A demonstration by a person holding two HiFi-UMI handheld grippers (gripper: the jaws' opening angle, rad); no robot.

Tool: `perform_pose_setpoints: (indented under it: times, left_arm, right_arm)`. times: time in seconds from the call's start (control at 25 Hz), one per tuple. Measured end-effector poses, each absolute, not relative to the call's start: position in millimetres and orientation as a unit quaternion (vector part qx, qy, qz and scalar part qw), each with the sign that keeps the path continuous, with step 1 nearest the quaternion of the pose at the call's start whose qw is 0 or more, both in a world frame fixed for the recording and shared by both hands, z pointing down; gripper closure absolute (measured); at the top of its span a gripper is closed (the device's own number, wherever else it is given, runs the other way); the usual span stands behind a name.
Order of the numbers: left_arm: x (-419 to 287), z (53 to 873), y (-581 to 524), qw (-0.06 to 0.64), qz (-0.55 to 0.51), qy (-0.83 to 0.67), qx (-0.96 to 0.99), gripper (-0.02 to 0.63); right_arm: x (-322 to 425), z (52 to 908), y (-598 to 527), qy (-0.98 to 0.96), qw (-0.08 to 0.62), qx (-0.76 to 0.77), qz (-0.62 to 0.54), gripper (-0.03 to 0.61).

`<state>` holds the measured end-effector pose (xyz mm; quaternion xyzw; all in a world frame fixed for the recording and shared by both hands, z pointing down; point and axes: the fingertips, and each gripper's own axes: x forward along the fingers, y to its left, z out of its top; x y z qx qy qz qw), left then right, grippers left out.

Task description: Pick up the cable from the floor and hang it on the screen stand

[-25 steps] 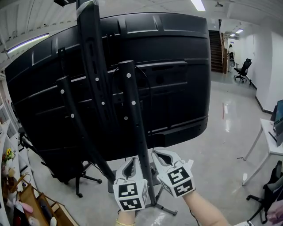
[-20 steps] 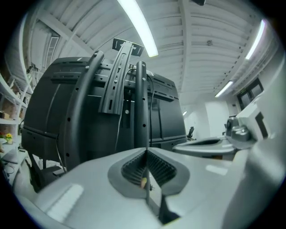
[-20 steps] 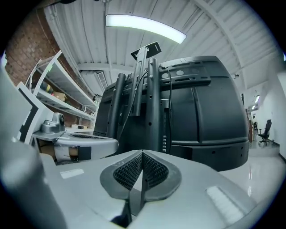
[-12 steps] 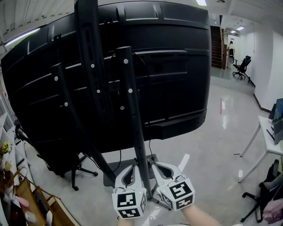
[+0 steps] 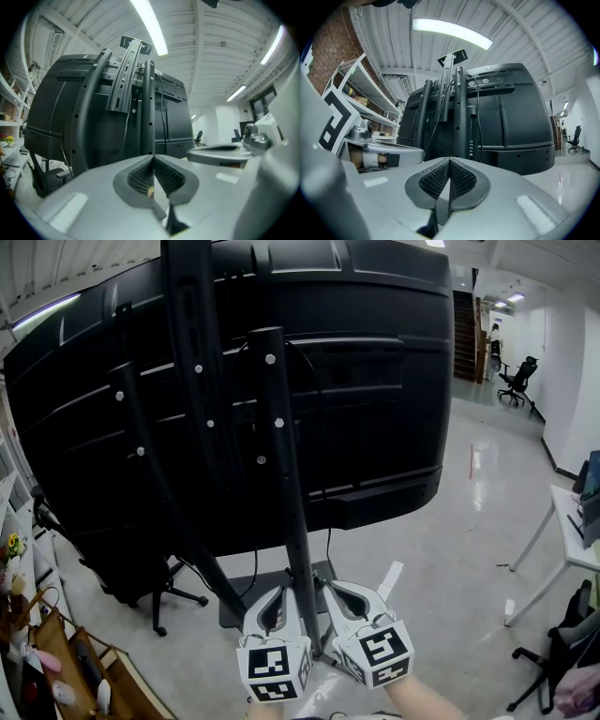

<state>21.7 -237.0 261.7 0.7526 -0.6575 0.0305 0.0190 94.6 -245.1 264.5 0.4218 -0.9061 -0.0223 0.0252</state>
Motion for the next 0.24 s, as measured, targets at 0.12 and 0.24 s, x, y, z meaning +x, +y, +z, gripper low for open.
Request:
perform_pose_setpoints:
  times: [0.12,0.24]
  left_arm:
    - [22.4,263.8,-237.8,0.02,0.036,-0.658,0.752,0.606]
    - [22.6,265.9,-237.8,0.021,0.04,-0.66,0.75,0.606]
  right_arm:
    - [94.2,262.5,-244.0,-0.907,0.022,0.421,-0.028,0.58]
    - [93.7,260.4,-242.7,-0.908,0.022,0.417,-0.031,0.58]
